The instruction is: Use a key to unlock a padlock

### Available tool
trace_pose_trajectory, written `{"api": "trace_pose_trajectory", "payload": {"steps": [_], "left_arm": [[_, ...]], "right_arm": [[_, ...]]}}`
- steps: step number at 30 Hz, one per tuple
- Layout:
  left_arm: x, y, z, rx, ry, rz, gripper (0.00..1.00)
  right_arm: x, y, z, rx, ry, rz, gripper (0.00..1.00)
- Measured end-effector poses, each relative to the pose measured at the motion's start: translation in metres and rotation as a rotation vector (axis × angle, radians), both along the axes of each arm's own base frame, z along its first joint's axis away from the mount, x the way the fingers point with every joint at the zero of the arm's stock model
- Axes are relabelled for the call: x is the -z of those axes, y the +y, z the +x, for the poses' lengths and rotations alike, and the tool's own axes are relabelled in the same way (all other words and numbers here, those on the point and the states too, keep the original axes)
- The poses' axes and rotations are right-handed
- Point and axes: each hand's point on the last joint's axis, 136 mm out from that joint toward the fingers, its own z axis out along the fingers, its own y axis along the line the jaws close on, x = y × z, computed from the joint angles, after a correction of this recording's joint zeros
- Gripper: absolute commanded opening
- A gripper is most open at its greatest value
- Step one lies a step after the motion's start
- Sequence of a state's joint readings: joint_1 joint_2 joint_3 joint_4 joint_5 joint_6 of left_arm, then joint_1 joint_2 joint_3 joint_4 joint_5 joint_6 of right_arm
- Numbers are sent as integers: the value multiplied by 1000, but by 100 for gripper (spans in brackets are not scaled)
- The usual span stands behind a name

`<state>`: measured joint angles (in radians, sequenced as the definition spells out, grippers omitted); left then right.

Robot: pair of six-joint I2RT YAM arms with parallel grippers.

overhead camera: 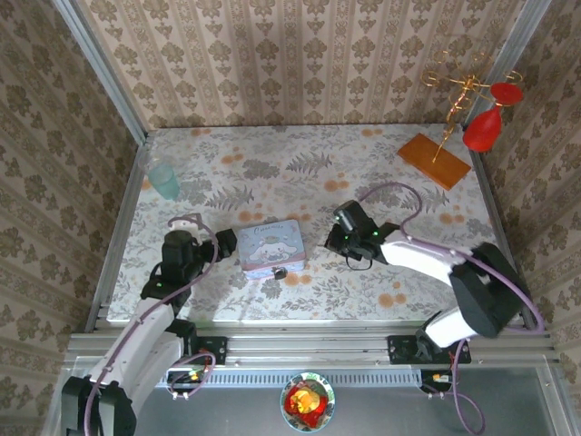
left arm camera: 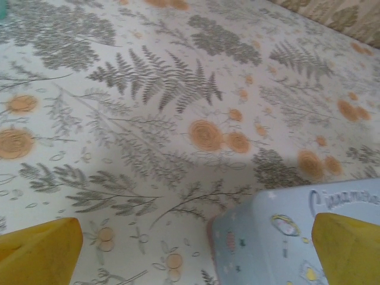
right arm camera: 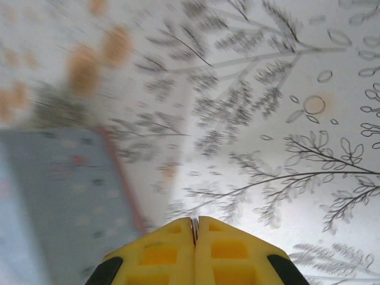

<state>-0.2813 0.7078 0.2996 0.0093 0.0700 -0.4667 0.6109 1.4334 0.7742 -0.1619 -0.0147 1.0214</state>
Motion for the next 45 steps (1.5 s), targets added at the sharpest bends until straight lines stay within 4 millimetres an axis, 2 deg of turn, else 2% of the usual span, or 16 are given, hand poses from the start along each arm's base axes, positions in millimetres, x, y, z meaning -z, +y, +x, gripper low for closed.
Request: {"api": "trace_pose_trajectory", "payload": {"steps": [3,5,11,16,20,24,27,33,40,45], "left_arm": [[-6,-19,-3,76,-13,-24,100],[-13,-37,-6,143,-22,-37,99],[-61,-117,-31,416,-124,-92,93],[-87,-169,-40,547,-174,-145,82],[-87,-198,-35,599,-150,-198,75],[-83,-212,-31,608,-106,-242,71],[-88,-220,-33,621,-91,-270,67],[-100,-224,-33,613,-83,-326,55],[-91,-232,-36,615,-21,-360,42],[-89,-235,-39,627,1,-376,28]], "right_arm": [[-37,-4,-1,69,-102,128,0],[-54,-9,-5,112,-151,204,0],[-72,-19,-18,223,-203,363,0],[-91,-2,-27,229,-229,482,0],[-101,17,-29,212,-235,555,0],[-101,32,-32,193,-223,586,0],[-103,38,-33,187,-222,612,0],[-109,43,-29,189,-235,646,0],[-110,48,-28,191,-232,674,0],[-109,52,-29,187,-226,679,0]]}}
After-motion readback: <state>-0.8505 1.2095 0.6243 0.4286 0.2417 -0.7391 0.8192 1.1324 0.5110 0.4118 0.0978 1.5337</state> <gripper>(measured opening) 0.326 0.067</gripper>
